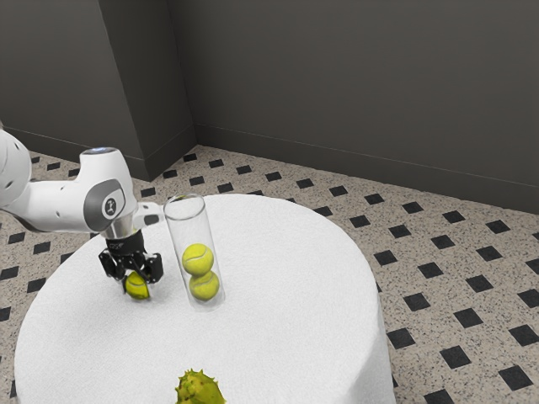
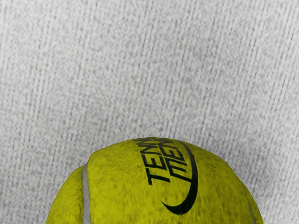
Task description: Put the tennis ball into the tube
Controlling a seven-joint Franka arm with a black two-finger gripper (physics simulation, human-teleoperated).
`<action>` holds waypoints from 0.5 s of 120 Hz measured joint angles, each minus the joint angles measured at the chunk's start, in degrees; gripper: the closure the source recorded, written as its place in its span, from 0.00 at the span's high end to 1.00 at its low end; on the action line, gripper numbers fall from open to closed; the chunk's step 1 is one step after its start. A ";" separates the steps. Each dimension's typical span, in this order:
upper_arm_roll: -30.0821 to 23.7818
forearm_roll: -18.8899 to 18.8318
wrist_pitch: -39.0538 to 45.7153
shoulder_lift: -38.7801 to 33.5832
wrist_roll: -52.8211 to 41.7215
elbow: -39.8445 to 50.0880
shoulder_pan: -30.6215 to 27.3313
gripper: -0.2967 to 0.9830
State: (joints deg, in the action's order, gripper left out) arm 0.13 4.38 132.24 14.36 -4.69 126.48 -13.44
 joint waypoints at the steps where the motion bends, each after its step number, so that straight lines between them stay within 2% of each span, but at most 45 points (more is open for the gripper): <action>1: 0.00 -0.01 0.08 0.00 0.02 -0.01 -0.01 0.56; 32: 0.06 -0.46 1.93 -1.98 0.75 0.12 0.01 0.52; 60: -0.85 -0.99 -2.32 -15.60 2.28 -0.17 -0.47 0.49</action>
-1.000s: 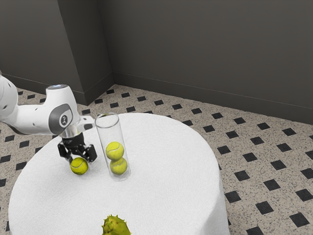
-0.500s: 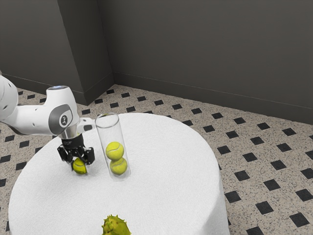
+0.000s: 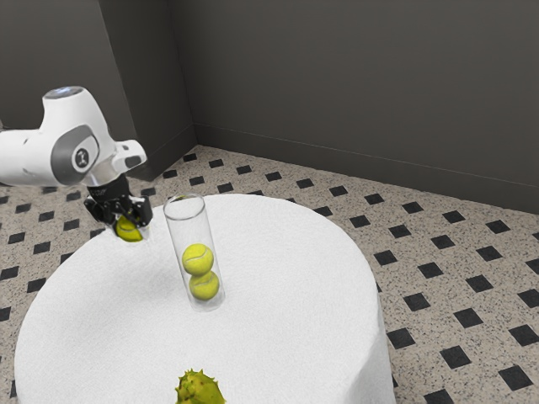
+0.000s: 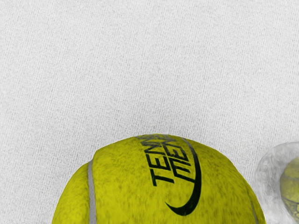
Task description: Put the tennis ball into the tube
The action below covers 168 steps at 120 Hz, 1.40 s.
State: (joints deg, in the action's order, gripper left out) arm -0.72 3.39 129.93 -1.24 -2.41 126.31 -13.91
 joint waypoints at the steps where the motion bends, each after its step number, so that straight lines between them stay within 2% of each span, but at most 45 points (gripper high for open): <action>1: -0.12 -0.03 -0.23 -0.59 0.07 -0.01 -0.09 0.49; 16: -2.00 -0.78 -4.93 -4.77 1.07 -3.77 0.01 0.50; 45: -7.46 -4.89 -13.57 -4.53 2.98 -12.39 0.51 0.52; 71: -14.05 -9.00 -18.17 -4.01 6.27 -14.94 0.87 0.53; 100: -17.58 -10.53 -21.30 -3.59 11.14 -15.54 0.49 0.53; 111: -18.26 -10.83 -21.86 -3.02 12.78 -16.00 0.90 0.60; 140: -17.73 -10.90 -22.32 -2.45 15.79 -16.60 1.06 0.71; 146: -15.49 -10.69 -22.45 -1.99 15.67 -17.77 2.61 0.73; 156: -7.93 -9.35 -22.78 -1.65 14.59 -19.81 8.25 0.74; 168: -4.65 -6.01 -25.67 -1.64 12.12 -26.37 8.33 0.75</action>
State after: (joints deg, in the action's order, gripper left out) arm -5.37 -2.62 104.26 -2.89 9.71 99.93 -5.58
